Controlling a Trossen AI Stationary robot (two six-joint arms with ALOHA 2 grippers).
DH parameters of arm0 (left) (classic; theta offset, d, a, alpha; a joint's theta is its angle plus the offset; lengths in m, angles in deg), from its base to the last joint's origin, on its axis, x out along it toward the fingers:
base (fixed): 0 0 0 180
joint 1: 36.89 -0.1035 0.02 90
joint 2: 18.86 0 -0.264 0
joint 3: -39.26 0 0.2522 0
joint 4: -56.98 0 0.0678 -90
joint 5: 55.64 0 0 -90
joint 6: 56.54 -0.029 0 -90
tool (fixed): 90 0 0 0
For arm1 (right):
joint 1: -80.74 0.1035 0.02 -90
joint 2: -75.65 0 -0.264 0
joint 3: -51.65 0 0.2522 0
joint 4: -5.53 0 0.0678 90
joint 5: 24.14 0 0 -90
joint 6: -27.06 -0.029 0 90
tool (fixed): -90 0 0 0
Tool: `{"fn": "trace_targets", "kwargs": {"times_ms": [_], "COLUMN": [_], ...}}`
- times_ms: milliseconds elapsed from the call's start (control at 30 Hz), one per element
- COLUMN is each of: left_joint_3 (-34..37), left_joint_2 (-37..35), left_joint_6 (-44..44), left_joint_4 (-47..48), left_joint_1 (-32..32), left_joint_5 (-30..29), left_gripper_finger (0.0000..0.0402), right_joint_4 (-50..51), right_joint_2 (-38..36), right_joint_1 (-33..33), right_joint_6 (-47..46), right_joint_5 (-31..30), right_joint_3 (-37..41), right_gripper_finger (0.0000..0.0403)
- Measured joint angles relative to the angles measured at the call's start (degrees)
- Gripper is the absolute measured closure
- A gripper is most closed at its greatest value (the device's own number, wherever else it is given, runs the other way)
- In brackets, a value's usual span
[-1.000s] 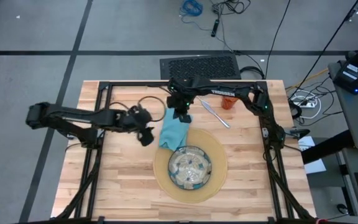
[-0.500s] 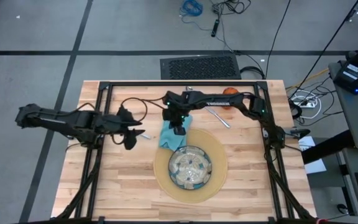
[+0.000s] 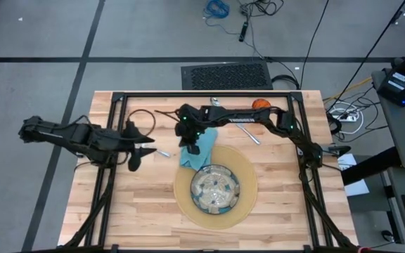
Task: Set table place
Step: Move the silver fork to the top center of the table
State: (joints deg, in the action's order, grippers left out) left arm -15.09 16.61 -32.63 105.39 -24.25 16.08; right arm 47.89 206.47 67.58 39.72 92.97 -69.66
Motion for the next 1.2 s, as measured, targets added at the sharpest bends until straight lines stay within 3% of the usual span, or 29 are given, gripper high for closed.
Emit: {"fn": "trace_targets", "kwargs": {"times_ms": [200, 400, 533, 667, 967, 1200], "left_joint_3": [-1.7, -1.8, -1.8, -1.8, -1.8, -1.8], "left_joint_2": [-10.0, -18.3, -22.5, -24.8, -25.0, -25.0], "left_joint_6": [-4.4, -10.4, -11.4, -11.3, -9.4, -9.6], "left_joint_4": [0.8, -7.0, -7.4, -4.5, -0.5, -0.6], "left_joint_1": [1.6, 3.2, 3.3, 3.3, 3.3, 3.3], "left_joint_5": [0.1, 5.0, 5.2, 4.7, 4.7, 5.8], "left_gripper_finger": [0.0222, 0.0222, 0.0222, 0.0222, 0.0222, 0.0222], "right_joint_4": [-9.4, -18.7, -20.9, -20.8, -11.2, -10.4], "right_joint_2": [0.0, 3.0, 6.9, 11.2, 24.6, 26.1], "right_joint_1": [2.2, 2.8, 2.8, 3.1, 4.8, 4.7], "right_joint_6": [-5.9, -12.4, -14.9, -16.5, -15.2, -14.1], "right_joint_5": [0.3, -0.6, -2.4, -3.1, -3.5, -10.5], "right_joint_3": [-0.6, -0.7, -0.7, -5.7, -27.6, -26.6], "right_gripper_finger": [0.0396, 0.035, 0.0325, 0.032, 0.0323, 0.0323]}}
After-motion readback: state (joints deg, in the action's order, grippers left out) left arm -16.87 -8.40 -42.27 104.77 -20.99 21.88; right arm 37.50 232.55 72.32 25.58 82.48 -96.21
